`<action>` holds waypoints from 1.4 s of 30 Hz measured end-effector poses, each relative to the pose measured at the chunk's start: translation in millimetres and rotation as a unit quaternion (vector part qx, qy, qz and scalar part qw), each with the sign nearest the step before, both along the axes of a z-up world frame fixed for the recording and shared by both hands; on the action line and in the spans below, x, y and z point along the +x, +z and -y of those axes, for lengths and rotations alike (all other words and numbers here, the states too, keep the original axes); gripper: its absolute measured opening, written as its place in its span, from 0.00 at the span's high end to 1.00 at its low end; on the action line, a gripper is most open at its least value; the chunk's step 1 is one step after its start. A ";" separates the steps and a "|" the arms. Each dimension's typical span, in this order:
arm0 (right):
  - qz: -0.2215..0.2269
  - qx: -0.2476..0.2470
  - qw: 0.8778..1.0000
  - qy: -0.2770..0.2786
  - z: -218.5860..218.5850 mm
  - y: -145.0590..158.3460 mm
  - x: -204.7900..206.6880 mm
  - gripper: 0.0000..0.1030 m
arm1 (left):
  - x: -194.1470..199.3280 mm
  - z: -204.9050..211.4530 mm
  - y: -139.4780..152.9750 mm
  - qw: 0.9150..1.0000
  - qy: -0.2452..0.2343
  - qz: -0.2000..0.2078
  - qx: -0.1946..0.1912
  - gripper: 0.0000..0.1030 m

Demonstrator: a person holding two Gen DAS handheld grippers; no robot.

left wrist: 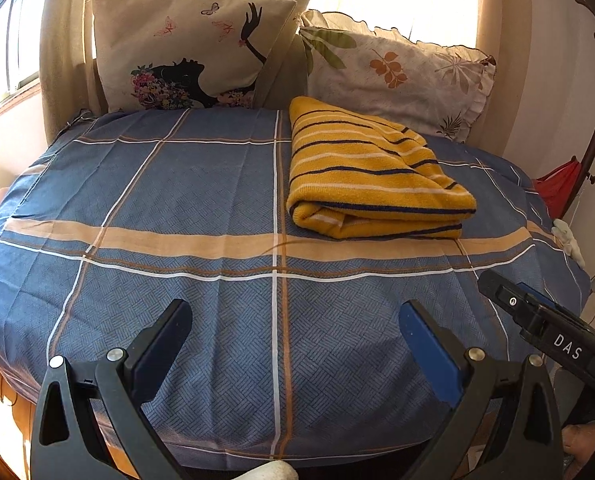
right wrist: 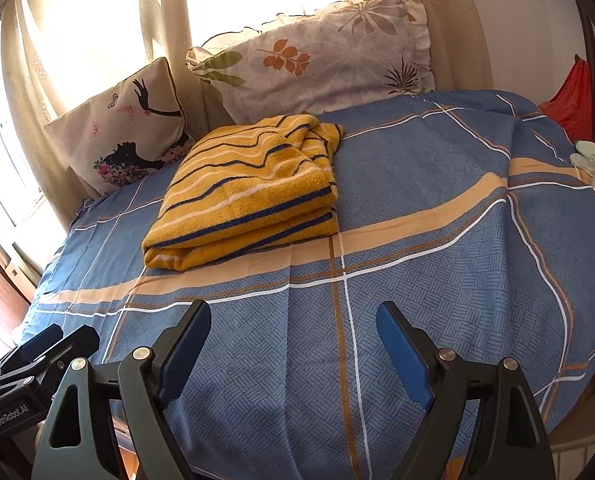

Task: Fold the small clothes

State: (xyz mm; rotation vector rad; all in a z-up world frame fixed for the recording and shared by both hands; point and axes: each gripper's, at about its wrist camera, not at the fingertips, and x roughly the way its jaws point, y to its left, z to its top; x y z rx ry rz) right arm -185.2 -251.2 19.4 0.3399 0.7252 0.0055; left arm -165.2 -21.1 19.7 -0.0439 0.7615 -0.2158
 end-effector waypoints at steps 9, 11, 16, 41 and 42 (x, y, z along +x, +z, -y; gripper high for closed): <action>-0.007 -0.009 1.000 -0.001 -4.3 -2.0 1.2 0.13 | 0.7 2.9 -4.0 1.000 -0.005 -0.009 -0.001 0.00; -0.009 -0.009 1.000 -0.002 -3.4 -2.7 2.5 0.13 | 1.2 3.7 -5.2 1.000 -0.007 -0.013 -0.001 0.00; -0.013 -0.010 1.000 -0.005 -1.6 -4.3 3.7 0.13 | 1.1 6.6 -7.1 1.000 -0.014 -0.017 -0.001 0.00; -0.027 -0.011 1.000 -0.011 2.6 -11.0 6.5 0.12 | 3.0 8.3 -14.6 0.999 -0.023 -0.038 -0.008 0.00; -0.027 -0.012 1.000 -0.011 2.6 -11.1 6.5 0.12 | 2.6 8.5 -14.7 0.999 -0.024 -0.039 -0.008 0.00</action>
